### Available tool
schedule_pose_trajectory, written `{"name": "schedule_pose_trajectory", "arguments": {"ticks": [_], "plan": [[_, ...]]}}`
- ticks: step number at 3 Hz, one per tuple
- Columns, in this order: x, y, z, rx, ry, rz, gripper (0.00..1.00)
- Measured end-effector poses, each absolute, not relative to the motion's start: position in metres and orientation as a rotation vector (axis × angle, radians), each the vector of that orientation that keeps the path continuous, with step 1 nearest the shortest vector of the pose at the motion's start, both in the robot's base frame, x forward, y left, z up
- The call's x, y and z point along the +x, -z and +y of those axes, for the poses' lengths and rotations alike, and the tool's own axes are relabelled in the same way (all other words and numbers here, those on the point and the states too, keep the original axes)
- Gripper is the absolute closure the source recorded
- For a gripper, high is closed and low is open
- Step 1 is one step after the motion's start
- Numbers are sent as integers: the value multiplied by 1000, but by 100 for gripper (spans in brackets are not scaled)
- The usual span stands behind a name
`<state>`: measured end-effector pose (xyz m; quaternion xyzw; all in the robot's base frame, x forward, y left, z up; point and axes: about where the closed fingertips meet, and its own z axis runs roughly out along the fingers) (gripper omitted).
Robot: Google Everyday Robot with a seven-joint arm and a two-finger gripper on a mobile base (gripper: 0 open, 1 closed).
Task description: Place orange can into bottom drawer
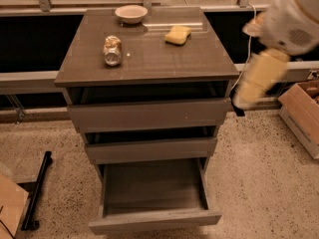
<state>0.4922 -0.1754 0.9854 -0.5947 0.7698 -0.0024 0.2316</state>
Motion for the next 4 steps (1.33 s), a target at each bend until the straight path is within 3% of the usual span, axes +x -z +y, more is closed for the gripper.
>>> {"name": "schedule_pose_trajectory", "arguments": {"ticks": [1,3,4], "plan": [[588,-1007,-103,-1533,-151,1912,0],[603,-1016,-86,-1431,-210,1870,0],[627,-1004,-46,-1382,-292,1819,0]]}}
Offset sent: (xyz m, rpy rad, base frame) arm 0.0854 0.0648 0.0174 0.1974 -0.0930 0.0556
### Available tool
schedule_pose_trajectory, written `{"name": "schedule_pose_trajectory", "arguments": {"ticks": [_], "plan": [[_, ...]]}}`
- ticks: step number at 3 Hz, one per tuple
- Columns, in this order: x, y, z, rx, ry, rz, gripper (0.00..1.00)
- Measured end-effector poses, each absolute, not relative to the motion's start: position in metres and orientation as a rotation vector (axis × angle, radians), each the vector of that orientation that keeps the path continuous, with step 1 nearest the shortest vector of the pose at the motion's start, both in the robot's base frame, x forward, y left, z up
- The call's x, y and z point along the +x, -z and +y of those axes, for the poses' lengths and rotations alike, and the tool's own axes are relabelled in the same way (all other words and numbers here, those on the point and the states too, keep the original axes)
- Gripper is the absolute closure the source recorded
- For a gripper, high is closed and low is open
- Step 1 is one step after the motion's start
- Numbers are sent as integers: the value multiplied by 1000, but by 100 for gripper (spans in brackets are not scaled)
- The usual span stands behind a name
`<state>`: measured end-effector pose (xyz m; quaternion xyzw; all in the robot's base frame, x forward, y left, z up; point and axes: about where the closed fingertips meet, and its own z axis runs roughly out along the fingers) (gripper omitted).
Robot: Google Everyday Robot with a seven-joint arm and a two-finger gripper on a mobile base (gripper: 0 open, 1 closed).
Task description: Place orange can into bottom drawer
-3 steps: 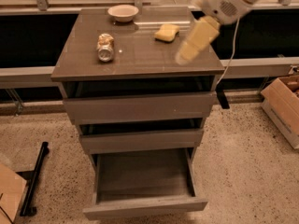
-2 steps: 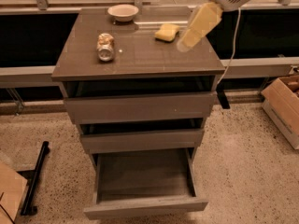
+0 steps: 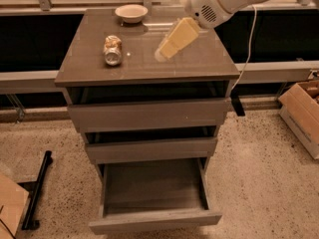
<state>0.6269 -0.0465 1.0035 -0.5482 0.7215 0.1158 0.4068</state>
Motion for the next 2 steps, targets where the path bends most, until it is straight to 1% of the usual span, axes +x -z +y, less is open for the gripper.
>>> {"name": "schedule_pose_trajectory", "arguments": {"ticks": [2], "plan": [[686,-969,34,-1344,-410,1791,0]]}}
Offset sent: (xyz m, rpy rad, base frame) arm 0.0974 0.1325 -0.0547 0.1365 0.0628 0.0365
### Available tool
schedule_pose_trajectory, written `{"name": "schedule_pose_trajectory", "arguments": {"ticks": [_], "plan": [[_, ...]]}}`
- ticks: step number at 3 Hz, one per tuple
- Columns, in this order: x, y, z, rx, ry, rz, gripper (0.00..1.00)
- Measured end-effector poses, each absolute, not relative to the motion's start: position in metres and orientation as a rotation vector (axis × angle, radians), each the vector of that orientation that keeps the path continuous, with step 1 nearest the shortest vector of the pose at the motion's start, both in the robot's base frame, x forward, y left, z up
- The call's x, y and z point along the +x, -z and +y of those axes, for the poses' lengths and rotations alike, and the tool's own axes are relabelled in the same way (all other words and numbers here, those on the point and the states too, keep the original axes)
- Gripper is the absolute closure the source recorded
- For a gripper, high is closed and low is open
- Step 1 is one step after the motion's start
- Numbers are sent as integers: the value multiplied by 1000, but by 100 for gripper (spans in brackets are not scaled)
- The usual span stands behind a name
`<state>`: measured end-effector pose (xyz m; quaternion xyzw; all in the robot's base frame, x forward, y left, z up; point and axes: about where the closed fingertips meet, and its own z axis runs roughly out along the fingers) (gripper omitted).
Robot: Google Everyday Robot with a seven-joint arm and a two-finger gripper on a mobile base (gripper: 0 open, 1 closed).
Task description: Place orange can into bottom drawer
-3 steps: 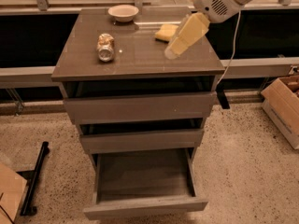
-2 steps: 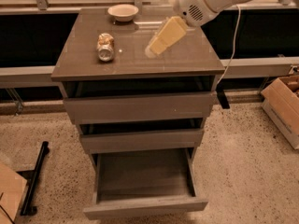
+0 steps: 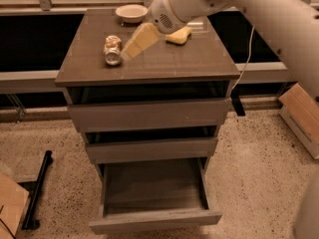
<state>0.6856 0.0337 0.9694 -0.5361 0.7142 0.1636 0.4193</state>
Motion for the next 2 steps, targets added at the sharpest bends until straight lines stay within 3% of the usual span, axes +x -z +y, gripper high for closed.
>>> {"name": "schedule_pose_trajectory", "arguments": {"ticks": [1,2], "plan": [[743,-937,102,-1266,-482,1825,0],[745,-934,107,-1265,-491,1828,0]]}}
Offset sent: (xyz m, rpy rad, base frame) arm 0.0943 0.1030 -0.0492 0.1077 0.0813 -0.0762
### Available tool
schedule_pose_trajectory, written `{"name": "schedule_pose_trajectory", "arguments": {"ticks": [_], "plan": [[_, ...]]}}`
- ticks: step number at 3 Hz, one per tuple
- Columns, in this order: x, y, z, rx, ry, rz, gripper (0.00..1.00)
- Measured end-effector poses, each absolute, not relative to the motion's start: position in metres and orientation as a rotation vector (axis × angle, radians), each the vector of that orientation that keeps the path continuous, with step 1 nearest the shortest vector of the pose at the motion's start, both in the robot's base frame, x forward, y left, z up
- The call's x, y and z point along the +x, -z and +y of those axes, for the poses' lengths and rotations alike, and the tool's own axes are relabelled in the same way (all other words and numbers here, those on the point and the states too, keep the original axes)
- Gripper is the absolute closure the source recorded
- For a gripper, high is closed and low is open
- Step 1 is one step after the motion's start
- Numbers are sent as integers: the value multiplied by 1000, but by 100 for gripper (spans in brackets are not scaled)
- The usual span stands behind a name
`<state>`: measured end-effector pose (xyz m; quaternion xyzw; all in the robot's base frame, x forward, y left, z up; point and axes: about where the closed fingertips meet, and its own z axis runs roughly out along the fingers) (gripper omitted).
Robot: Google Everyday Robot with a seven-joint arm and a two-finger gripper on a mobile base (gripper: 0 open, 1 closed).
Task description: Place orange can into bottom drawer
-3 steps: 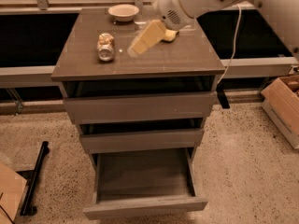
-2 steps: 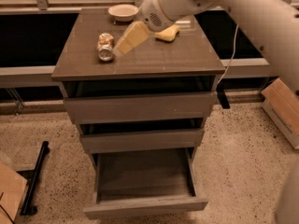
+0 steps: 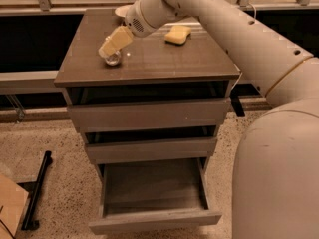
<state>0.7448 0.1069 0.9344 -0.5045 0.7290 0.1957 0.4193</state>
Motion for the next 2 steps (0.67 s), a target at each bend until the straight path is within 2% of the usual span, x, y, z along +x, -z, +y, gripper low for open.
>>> {"name": "schedule_pose_trajectory", "arguments": {"ticks": [2], "plan": [[766,-885,112,-1079,-532,1935,0]]}}
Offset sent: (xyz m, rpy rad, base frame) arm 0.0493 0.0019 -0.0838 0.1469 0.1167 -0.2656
